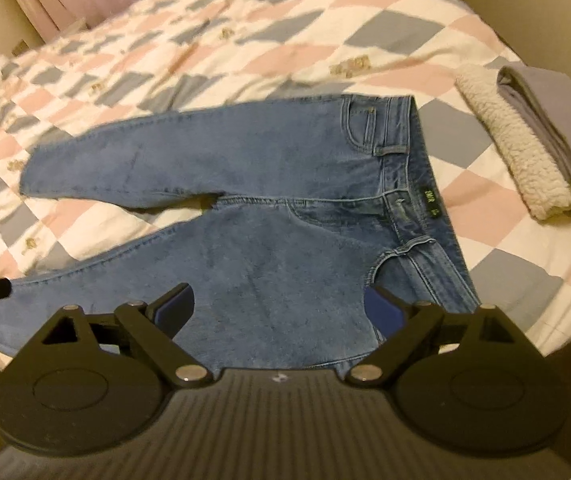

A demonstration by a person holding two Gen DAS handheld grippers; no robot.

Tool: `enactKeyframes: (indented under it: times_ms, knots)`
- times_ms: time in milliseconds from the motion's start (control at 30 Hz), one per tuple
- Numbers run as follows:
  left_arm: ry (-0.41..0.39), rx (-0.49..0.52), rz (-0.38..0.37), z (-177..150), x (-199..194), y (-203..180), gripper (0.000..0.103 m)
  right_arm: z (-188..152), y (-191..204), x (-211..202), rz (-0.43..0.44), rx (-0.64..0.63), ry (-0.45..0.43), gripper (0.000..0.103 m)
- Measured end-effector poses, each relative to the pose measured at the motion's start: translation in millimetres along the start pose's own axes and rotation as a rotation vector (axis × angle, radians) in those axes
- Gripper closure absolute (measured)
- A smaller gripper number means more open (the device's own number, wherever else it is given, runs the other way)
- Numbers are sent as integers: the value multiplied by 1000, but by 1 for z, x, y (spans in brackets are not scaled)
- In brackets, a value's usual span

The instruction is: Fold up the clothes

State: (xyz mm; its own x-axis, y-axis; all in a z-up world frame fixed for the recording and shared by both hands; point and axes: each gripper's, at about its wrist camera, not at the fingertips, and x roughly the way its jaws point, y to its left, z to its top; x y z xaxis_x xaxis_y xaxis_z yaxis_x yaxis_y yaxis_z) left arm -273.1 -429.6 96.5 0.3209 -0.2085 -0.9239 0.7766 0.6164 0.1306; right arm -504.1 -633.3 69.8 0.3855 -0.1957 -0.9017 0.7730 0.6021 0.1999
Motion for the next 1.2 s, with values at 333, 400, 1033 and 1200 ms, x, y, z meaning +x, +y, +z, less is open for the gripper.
enactKeyframes:
  times_ms: [333,400,1033,1200]
  knots:
    - [39,166,-110,52,83,17,23,27,8,64,-32,84,73,13]
    - [10,193,-131,72,101,28,24,35,9,79,-28,84,77,15]
    - [-173,693,-220,273,331,112,35,235,-37,262,144,-338,15,21]
    - [-99,863,-344,301,362,119,36,274,-45,286,199,-406,92,21]
